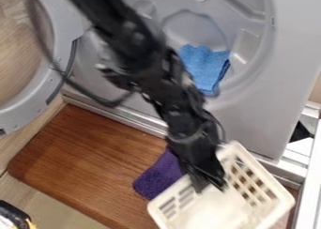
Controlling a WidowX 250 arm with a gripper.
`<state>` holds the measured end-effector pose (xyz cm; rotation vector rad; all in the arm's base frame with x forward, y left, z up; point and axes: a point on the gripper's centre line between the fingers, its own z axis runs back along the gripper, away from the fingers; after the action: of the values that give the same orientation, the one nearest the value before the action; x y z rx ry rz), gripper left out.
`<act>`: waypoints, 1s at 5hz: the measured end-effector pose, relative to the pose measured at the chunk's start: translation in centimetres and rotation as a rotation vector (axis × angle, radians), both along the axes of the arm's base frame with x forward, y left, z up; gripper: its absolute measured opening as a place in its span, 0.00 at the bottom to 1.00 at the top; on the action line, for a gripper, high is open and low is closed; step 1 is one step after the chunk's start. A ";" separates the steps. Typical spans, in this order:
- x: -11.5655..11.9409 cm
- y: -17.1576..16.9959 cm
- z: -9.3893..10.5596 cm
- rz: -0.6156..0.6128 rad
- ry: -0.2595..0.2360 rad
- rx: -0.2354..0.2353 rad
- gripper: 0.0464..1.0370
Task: Move the white basket to the left side of the table
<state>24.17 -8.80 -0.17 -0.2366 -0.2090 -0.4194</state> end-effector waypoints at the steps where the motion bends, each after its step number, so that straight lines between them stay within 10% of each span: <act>1: -0.5 2.8 1.0 0.050 -0.011 0.006 0.05; 5: -0.3 15.9 -1.7 0.336 0.046 0.067 0.05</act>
<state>23.83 7.09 -1.84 -0.1414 -0.1847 -0.0876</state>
